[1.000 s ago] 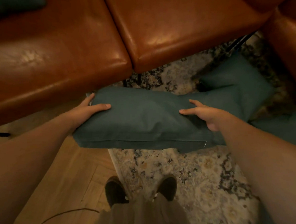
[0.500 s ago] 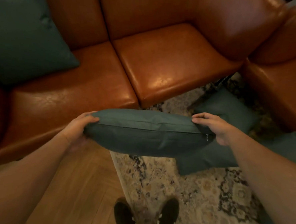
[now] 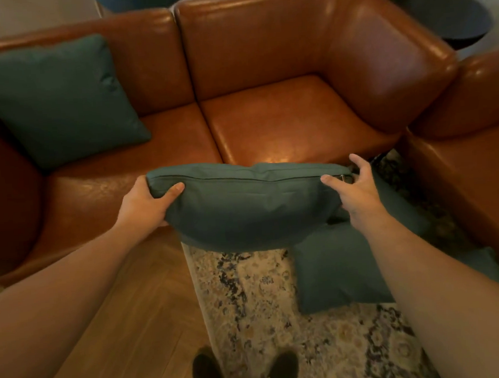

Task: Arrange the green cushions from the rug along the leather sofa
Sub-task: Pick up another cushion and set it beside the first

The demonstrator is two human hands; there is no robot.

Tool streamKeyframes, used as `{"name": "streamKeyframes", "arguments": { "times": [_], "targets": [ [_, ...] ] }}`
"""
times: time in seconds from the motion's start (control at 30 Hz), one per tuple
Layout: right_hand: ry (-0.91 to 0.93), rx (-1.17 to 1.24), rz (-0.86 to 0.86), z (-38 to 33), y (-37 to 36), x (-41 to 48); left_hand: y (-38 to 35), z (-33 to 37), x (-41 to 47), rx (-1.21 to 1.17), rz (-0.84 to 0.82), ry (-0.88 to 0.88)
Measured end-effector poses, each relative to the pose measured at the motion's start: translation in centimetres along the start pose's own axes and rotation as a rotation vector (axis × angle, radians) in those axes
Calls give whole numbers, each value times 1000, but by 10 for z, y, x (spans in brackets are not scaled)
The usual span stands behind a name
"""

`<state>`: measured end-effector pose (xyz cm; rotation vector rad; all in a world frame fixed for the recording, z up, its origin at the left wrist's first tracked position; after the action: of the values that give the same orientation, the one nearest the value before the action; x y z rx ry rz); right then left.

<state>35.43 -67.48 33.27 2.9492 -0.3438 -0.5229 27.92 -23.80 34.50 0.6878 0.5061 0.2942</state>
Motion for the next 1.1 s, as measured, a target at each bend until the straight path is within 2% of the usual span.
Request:
{"name": "streamKeyframes", "arguments": {
  "times": [0.13, 0.33, 0.53, 0.7, 1.1],
  "targets": [
    [192, -172, 19, -45, 6, 8, 12, 29, 1, 66, 110, -17],
    [291, -315, 46, -96, 4, 29, 31, 56, 7, 62, 100, 3],
    [289, -400, 11, -137, -32, 61, 61, 70, 35, 178, 221, 39],
    [272, -476, 25, -169, -100, 97, 90, 68, 89, 198, 259, 73],
    [222, -504, 38, -222, -240, 205, 152, 91, 257, 243, 212, 101]
  ]
}}
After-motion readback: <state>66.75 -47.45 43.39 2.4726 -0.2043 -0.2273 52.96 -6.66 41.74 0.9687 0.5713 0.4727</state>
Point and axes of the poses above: each hand's wrist, its own x-axis towards the middle knuckle, its own y-axis out of the back of the hand, z = x × y, the point moved 5 cm from there along x, towards the middle knuckle, and after that the axes turned 8 degrees about x, right-handed, at the moved point
